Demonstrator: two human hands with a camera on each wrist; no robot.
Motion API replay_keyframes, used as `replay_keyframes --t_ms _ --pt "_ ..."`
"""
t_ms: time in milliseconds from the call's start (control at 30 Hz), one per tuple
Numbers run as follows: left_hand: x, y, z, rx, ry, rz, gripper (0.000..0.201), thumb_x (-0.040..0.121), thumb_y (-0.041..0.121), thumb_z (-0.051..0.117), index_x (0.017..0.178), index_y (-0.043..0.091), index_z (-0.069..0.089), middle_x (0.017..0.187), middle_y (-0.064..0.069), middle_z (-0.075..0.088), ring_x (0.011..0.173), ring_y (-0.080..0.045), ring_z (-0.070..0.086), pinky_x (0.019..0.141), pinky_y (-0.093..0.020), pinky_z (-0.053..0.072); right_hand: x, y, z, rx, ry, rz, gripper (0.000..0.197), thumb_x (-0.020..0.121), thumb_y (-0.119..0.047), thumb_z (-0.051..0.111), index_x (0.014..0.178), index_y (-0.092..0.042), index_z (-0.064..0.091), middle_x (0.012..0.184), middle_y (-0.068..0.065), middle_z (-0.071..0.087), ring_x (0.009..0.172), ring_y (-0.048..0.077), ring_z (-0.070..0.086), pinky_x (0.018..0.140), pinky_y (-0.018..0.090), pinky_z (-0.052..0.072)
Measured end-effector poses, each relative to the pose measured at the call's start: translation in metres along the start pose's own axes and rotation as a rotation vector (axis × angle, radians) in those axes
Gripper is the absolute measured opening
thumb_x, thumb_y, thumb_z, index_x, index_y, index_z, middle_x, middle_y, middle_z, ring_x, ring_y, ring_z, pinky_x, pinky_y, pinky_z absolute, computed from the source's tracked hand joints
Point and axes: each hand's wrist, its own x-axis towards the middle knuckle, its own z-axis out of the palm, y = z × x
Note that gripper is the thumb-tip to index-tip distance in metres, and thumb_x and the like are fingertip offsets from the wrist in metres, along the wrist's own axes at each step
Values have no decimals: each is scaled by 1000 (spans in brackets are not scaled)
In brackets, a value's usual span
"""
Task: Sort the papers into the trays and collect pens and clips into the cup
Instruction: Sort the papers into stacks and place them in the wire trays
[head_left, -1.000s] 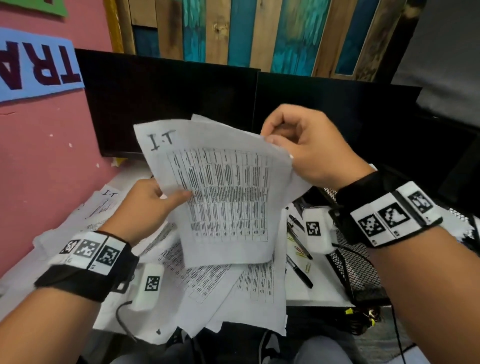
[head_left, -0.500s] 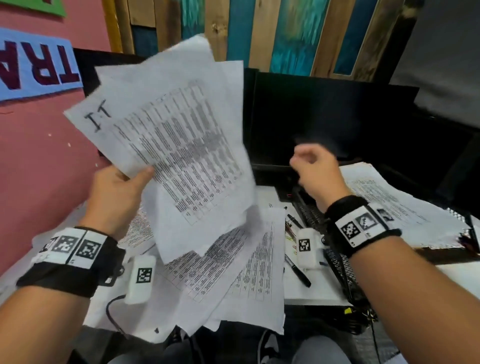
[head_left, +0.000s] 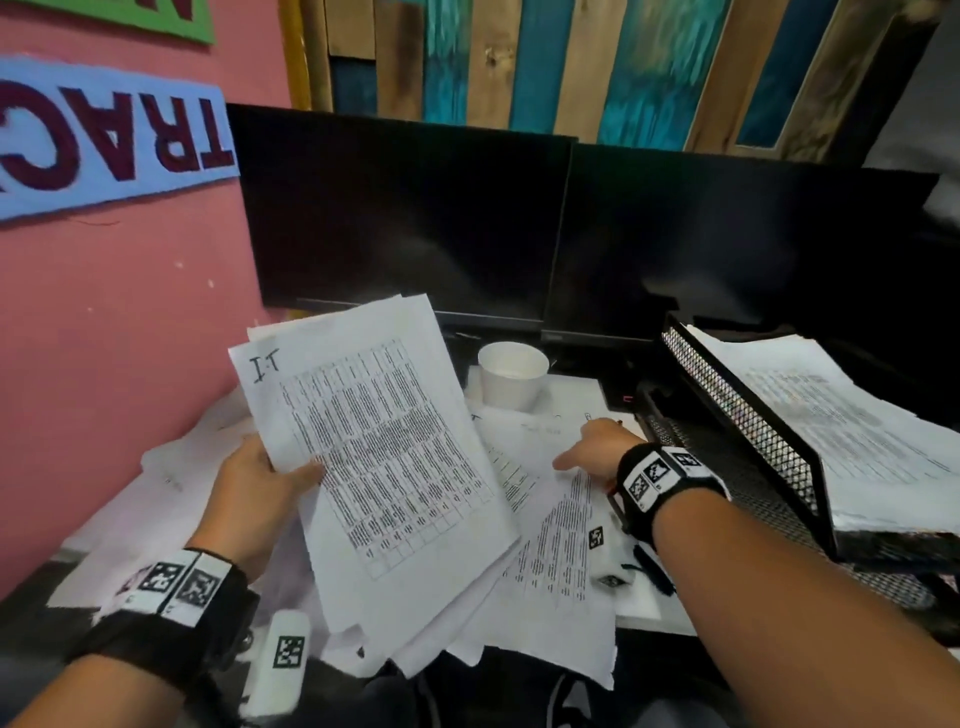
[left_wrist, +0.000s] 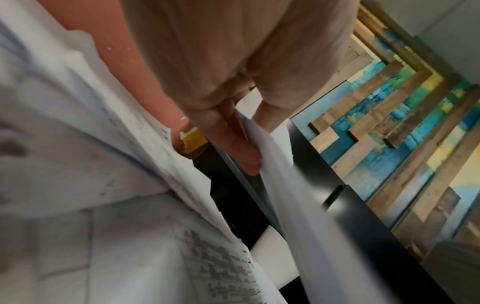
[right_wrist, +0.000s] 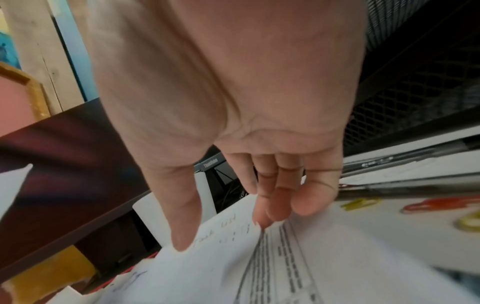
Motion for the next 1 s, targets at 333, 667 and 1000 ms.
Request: replay_keyframes --t_ms 333,667,1000 --pt "4 -19 -27 -104 15 -31 63 82 -20 72 132 18 63 119 -5 79 109 -25 76 100 -50 55 -6 -8 14 -146 -44 -22 39 81 -21 83 112 -3 69 98 6 68 77 18 66 52 22 44" --pt "-4 -26 -5 -86 -2 -130 15 96 15 74 110 17 79 105 6 82 102 -17 77 87 -33 55 -60 -21 -78 569 746 -447 10 96 -6 54 94 -15 56 63 -3 49 51 7 43 53 26 41" --pt "-10 -11 27 -76 -42 -99 21 110 19 51 111 27 70 93 20 80 82 9 73 74 -19 47 -139 -86 -142 583 774 -785 27 99 -11 56 85 -32 49 66 -4 58 58 15 55 57 31 46"
